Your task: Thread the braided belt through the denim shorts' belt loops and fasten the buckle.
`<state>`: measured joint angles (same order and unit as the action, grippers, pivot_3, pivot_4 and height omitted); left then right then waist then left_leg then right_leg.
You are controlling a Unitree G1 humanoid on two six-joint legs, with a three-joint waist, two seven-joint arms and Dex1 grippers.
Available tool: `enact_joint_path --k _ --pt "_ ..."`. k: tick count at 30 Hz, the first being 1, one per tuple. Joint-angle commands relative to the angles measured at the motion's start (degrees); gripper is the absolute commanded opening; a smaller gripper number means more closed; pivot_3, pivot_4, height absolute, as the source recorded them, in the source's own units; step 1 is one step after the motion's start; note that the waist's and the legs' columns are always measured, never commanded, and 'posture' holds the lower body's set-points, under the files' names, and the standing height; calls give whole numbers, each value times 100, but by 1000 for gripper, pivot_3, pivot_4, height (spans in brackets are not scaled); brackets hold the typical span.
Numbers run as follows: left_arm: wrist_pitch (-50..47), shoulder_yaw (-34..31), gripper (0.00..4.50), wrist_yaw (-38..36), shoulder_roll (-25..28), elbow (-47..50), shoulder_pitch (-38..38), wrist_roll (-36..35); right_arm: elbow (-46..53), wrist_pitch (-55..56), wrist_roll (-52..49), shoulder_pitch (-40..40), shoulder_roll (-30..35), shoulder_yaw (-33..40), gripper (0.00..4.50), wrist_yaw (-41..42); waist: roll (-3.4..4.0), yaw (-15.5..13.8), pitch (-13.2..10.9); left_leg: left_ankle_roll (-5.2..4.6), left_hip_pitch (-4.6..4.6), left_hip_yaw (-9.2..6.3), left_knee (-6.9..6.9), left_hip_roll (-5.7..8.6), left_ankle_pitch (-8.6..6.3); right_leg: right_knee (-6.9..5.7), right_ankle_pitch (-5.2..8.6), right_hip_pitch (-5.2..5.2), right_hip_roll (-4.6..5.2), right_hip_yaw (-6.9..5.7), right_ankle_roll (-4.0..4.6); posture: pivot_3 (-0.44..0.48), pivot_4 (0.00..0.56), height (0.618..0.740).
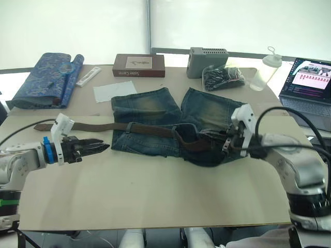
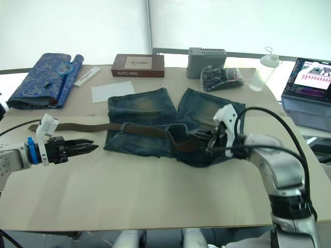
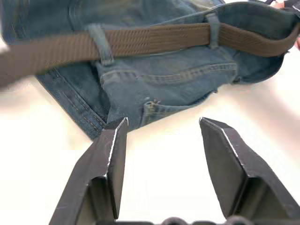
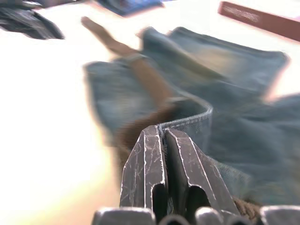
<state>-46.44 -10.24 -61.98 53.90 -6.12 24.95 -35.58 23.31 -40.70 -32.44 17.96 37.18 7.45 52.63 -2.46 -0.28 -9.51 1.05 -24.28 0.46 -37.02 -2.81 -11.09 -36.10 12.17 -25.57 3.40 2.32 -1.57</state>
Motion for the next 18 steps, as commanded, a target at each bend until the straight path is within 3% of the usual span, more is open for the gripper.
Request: enact_joint_path --k 1,9,11,18 --pt "560 418 2667 -77 -109 -396 715 525 739 37 -645 -473 223 441 0 326 0 -26 -8 6 13 0 0 -3 7 0 -7 14 -2 -1 3 0 150 718" --pt "1901 1707 2667 -681 -573 -2196 2237 1964 1099 587 -318 -1744 980 389 0 833 -1 3 -8 7 42 7 -4 -1 16 4 -8 52 -6 10 3 0 150 718" --pt "2129 1859 2667 -824 -710 -2583 2464 2173 1085 676 -272 -1785 955 298 0 755 -2 30 -8 4 34 7 -3 -1 14 2 -16 48 -8 13 -38 0 150 718" --pt "3440 2349 2667 -1078 -1441 -4171 3168 3030 891 815 -218 -1598 818 12 0 584 -6 38 -11 0 10 -7 -20 2 12 0 -16 40 -10 8 -48 0 150 718"
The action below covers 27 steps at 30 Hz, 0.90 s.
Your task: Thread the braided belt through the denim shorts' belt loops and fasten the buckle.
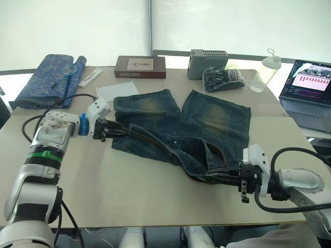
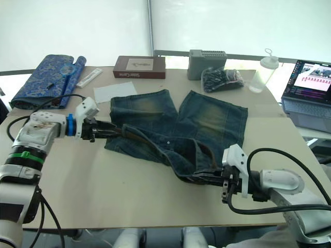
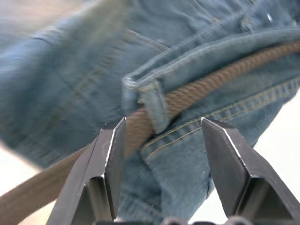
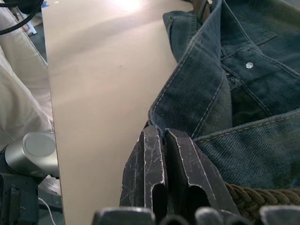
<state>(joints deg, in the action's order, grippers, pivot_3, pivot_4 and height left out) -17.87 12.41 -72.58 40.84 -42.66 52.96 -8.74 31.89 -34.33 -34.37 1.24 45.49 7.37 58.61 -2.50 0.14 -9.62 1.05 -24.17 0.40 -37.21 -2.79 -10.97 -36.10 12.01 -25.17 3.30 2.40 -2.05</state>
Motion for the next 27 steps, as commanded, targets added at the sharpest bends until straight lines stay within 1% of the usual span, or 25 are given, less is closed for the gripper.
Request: enact_joint_path --k 1,3,6,8,10,13,15,18,24,27 --pt "715 103 2667 -41 -206 -697 442 431 13 187 -30 73 -10 18 0 -10 -2 -8 -1 0 -4 -2 -7 0 0 -2 -2 -1 0 -1 -2 0 150 718" --pt "991 89 2667 272 -494 -1243 706 624 -5 248 -19 -19 13 52 0 23 -3 -20 -2 0 -8 -3 -21 0 0 -2 -6 2 0 -1 -7 0 150 718" --pt "1016 -85 2667 582 -844 -1880 1087 692 15 307 -13 -190 60 122 0 45 -5 -66 -3 -1 -19 -6 -49 1 -1 -4 -10 5 1 -1 -11 0 150 718" --pt "862 -271 2667 534 -893 -2133 1282 612 43 324 -6 -284 95 151 0 35 -6 -68 -4 0 -29 -8 -62 4 0 -4 -16 5 1 1 -20 0 150 718" --pt "617 -396 2667 303 -813 -2315 1481 571 58 354 -1 -382 126 203 0 36 -9 -54 -5 0 -32 -8 -65 6 0 -2 -19 5 2 3 -23 0 150 718" --pt "823 -365 2667 470 -720 -2536 1580 840 100 360 -50 -513 158 256 0 36 -9 -42 -5 0 -31 -10 -64 5 -1 -5 -20 4 1 1 -23 0 150 718" --pt "901 -383 2667 420 -754 -2634 1644 893 124 385 -46 -584 162 257 0 34 -9 -46 -5 -1 -29 -12 -63 5 -1 -7 -20 4 1 1 -23 0 150 718" --pt "1027 -308 2667 308 -911 -2733 1668 1044 193 381 -41 -675 175 251 0 -4 -9 -50 -5 0 -30 -12 -63 5 -1 -7 -20 5 1 1 -24 0 150 718" --pt "1271 -299 2667 436 -1237 -2978 1680 1310 328 281 -87 -784 187 298 0 -142 -10 -81 -6 0 -32 -13 -65 8 -1 -5 -22 7 3 1 -27 0 150 718" --pt "1349 -348 1870 479 -1336 -3087 1715 1376 399 233 -105 -855 196 338 0 -250 -10 -81 -6 0 -31 -14 -65 8 -1 -6 -22 7 2 1 -27 0 150 718"
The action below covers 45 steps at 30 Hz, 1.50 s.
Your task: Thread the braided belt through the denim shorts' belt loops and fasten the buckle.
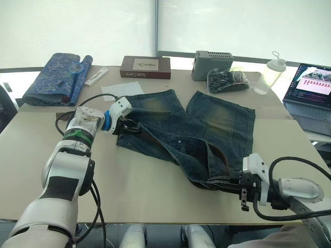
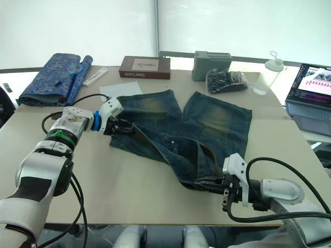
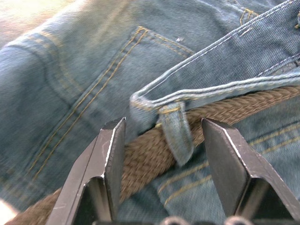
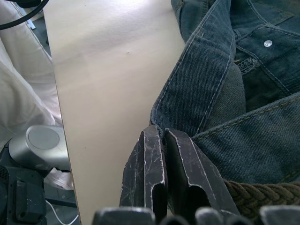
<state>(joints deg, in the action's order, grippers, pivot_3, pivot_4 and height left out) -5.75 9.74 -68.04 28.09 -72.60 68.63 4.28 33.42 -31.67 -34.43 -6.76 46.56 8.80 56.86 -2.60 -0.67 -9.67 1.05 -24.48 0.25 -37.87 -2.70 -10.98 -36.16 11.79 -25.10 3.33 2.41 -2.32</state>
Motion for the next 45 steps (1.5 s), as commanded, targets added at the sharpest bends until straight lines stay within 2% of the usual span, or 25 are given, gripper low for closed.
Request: enact_joint_path --k 1,2,4,10,17,23,25,27,30,32,35,36,37,39,40,43,45 --pt "159 -74 1391 20 -78 -121 149 109 267 -40 -98 -66 86 206 0 -116 0 2 0 0 0 0 0 0 0 0 0 0 0 0 0 0 150 718" --pt "188 -69 825 36 -89 -143 144 144 285 -53 -108 -76 83 216 0 -151 0 3 0 0 1 0 0 0 0 -1 0 0 0 1 0 0 150 718" --pt "274 -100 99 169 -103 -177 119 176 300 -53 -90 -75 59 239 0 -239 0 3 0 0 3 1 0 0 0 -1 -1 1 0 1 -1 0 150 718" --pt "478 -356 99 250 16 -151 77 65 122 9 38 168 -25 287 0 -604 0 4 0 0 3 1 0 0 0 -2 -1 2 0 1 -1 0 150 718" --pt "738 -897 99 -279 495 230 -28 -350 -328 318 393 934 -328 311 0 -1229 -1 75 -1 0 3 0 0 -2 0 -7 -1 -2 -2 1 2 0 150 718" --pt "719 -1654 99 -593 986 1631 -635 -1159 -965 633 755 2006 -762 300 0 -1830 0 129 -2 0 3 0 0 -2 1 -11 -3 -2 -1 1 3 0 150 718" --pt "467 -1812 99 -765 1118 2556 -1168 -1482 -950 560 563 2013 -759 382 0 -1687 1 138 -2 0 3 -2 2 -4 1 -14 -2 -3 -2 0 6 0 150 718" --pt "-313 -2050 99 -913 1307 3946 -1994 -2023 -715 409 173 1677 -589 517 0 -1257 3 148 -1 -2 3 -3 7 -4 -1 -15 -19 -3 -1 2 39 0 150 718" --pt "-1457 -2473 99 -758 1656 6158 -3643 -2687 -343 233 -247 699 -178 822 0 -510 6 157 -1 -19 2 -1 8 -5 -15 -11 -17 -1 3 4 41 0 150 718" --pt "-2009 -2809 99 -561 1843 7294 -4796 -2985 -246 234 -310 15 57 1000 0 -155 7 162 -1 -22 2 0 8 -6 -26 -5 -14 1 7 5 41 0 150 718" --pt "-2215 -3213 99 -290 1951 8130 -6148 -3040 -199 310 -221 -654 200 1130 0 42 7 149 -2 -22 18 7 3 -8 -29 -1 -3 11 9 6 36 0 150 718" --pt "-2240 -3308 99 -190 1948 8280 -6470 -3041 -178 273 -231 -822 254 1153 0 120 9 148 -3 -21 29 10 1 -12 -28 -1 18 17 9 5 18 0 150 718" --pt "-2212 -3363 99 -108 1964 8330 -6771 -2974 -179 197 -224 -951 313 1158 0 145 10 140 -5 -22 43 14 1 -15 -27 -3 31 29 9 5 53 0 150 718" --pt "-2421 -3518 99 -56 1982 8342 -7175 -3142 -298 126 -176 -1117 399 1209 0 151 16 127 -10 -4 99 16 1 -24 -38 0 36 75 10 -2 62 0 150 718" --pt "-2565 -3642 349 -32 1984 8294 -7301 -3285 -263 -18 -329 -1340 501 1334 820 340 21 113 -13 28 119 14 2 -26 -57 4 41 83 11 -3 69 0 150 718" --pt "-2962 -3981 1500 172 1998 8165 -7354 -3670 -17 -332 -703 -1878 666 1843 1793 653 27 57 -16 38 119 9 4 -24 -63 8 42 81 16 -8 70 0 150 718" --pt "-3489 -4227 2446 253 2069 8111 -7212 -4131 214 -635 -1221 -2238 747 2375 2467 983 29 31 -16 37 121 9 4 -25 -62 8 44 84 14 -12 72 0 150 718"
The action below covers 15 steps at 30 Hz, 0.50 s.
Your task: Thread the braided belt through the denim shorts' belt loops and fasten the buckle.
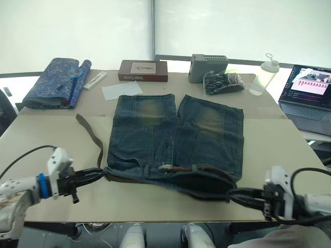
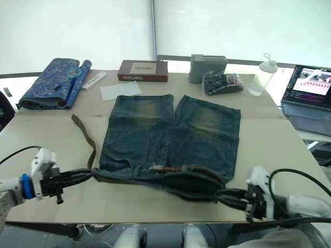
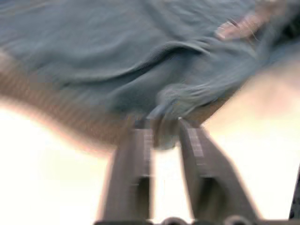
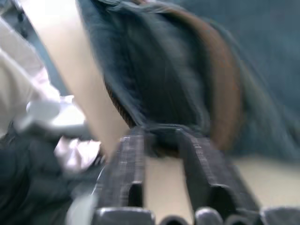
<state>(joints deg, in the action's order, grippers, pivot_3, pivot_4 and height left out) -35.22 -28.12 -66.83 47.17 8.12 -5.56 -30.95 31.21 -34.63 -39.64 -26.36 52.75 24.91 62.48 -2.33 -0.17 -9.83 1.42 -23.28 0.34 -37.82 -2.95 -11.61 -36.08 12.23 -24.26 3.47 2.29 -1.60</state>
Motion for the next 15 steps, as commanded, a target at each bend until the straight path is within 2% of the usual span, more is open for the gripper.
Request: enact_joint_path --k 1,4,7,8,9,11,12,13,15 --pt "-916 -543 2446 130 228 59 320 -935 526 -605 -1243 -302 144 1095 2467 448 3 -21 0 -3 -11 3 0 1 2 -2 0 0 1 2 -2 0 150 718" --pt "-1592 -575 2446 278 308 281 619 -1559 640 -1060 -2064 -28 222 1428 2467 133 0 -17 0 -4 -12 7 -1 0 3 0 1 1 -1 3 -6 0 150 718" --pt "-1596 82 2446 509 271 447 1100 -1460 385 -1032 -1573 1018 247 660 2467 -772 -12 11 2 -3 -2 8 -1 0 2 3 1 4 -2 5 -6 0 150 718" --pt "-1586 274 3025 540 263 464 1230 -1418 336 -1000 -1380 1267 256 435 3024 -943 -10 15 0 -2 -1 8 -1 2 1 5 1 4 -3 5 -6 0 150 718" --pt "-1579 473 3375 603 246 476 1371 -1362 287 -932 -1166 1476 271 222 3373 -1032 -7 20 -1 -1 -6 8 -1 5 1 7 1 0 -2 7 -5 0 150 718" --pt "-1038 1141 4307 861 105 387 1742 -749 169 -675 -555 2045 255 -372 4035 -1282 -2 9 -4 -3 -9 8 0 7 2 7 1 0 -2 8 -5 0 150 718" --pt "-767 1578 4500 925 30 326 1936 -398 -23 -572 -159 2441 208 -802 4355 -1467 1 5 -6 -4 -14 8 0 9 2 6 1 -2 -2 7 -5 0 150 718" --pt "-591 1866 4500 953 -19 280 2061 -172 -172 -510 108 2707 171 -1088 4458 -1578 1 4 -6 -47 -25 8 1 11 29 8 0 -8 -3 8 -6 0 150 718" --pt "-281 2453 4500 914 -248 174 2240 153 -493 -387 669 3234 -15 -1878 4458 -1708 -1 12 -5 -50 -39 10 1 12 30 12 -1 -14 -4 11 -9 0 150 718"
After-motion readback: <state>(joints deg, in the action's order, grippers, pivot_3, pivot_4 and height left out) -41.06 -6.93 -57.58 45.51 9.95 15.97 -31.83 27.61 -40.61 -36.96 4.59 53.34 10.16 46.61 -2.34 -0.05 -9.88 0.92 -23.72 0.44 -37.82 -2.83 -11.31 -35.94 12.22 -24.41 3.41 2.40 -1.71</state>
